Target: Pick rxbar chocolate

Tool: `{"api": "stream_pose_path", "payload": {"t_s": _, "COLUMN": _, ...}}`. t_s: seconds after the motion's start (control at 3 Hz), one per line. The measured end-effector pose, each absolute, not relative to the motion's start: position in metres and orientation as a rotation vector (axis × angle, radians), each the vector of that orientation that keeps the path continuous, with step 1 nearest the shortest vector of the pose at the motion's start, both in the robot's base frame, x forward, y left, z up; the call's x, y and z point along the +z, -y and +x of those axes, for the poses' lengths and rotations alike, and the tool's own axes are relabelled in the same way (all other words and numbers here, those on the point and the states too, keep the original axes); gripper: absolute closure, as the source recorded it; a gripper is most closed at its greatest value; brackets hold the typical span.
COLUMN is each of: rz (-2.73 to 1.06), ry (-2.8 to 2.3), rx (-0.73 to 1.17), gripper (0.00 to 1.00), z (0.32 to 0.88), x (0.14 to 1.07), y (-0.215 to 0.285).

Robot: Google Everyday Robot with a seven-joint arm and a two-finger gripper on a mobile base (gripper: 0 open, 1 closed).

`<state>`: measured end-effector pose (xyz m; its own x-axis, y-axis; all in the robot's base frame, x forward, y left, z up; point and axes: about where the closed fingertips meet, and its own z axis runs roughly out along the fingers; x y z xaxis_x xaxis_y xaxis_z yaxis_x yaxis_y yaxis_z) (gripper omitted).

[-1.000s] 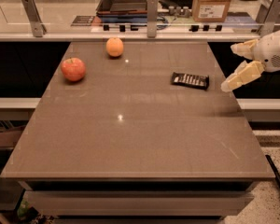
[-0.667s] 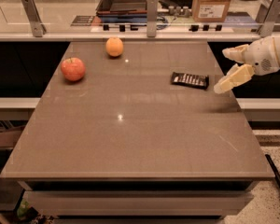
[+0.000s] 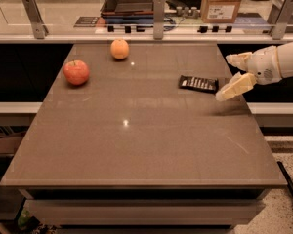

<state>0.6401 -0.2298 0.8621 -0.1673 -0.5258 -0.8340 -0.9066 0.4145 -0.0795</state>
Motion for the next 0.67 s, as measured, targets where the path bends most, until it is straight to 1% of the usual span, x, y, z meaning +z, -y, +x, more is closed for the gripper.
{"api": "stream_pose_path", "payload": {"t_s": 0.67, "rz": -1.202, "ry": -1.734, "rx": 0.578, "gripper": 0.00, "z": 0.671, "x": 0.860, "y": 0.222}}
